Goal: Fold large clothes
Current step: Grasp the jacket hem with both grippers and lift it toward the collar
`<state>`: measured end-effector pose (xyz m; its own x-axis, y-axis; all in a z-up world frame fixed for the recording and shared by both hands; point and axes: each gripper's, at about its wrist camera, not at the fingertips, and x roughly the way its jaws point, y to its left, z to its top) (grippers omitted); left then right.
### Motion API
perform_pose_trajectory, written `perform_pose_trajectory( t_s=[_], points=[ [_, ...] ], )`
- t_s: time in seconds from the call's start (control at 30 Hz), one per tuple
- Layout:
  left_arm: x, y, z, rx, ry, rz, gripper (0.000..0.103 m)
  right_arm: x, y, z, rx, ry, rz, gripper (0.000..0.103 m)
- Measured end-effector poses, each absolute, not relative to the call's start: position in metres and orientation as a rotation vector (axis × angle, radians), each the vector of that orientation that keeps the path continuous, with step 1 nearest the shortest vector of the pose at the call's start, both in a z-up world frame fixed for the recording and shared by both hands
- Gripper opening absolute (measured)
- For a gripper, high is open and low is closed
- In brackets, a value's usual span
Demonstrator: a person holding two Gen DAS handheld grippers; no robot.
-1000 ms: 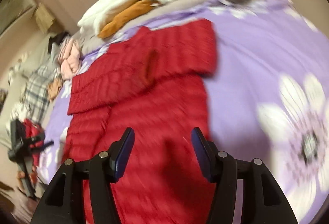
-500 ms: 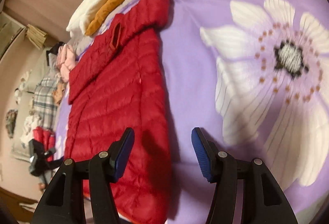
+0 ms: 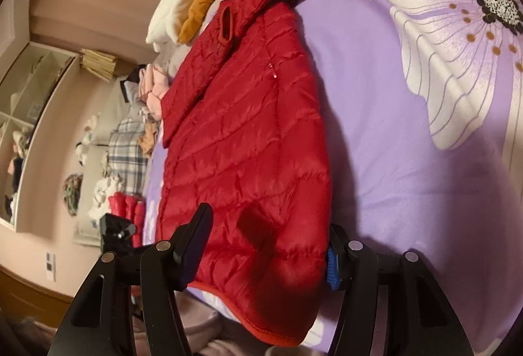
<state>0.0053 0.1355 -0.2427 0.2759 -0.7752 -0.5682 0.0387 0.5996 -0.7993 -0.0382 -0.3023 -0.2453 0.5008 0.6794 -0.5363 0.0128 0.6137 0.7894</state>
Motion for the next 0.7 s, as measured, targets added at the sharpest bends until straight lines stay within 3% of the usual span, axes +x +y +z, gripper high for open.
perform_pose_trajectory(
  t_s=[0.23,0.37,0.47,0.7],
  points=[
    [0.019,0.122,-0.241,-0.763,1.196,-0.577,0.098,-0.035,-0.296,-0.243,0.776,0.964,0.425,0.058],
    [0.020,0.124,-0.243,-0.745,1.208,-0.535,0.074,-0.035,-0.290,-0.239,0.712,0.964,0.409,0.051],
    [0.017,0.136,-0.249,-0.797,1.206,-0.524,0.063,-0.037,-0.293,-0.240,0.706,0.963,0.394,0.049],
    [0.017,0.145,-0.257,-0.851,1.223,-0.551,0.060,-0.043,-0.296,-0.244,0.717,0.959,0.379,0.042]
  ],
)
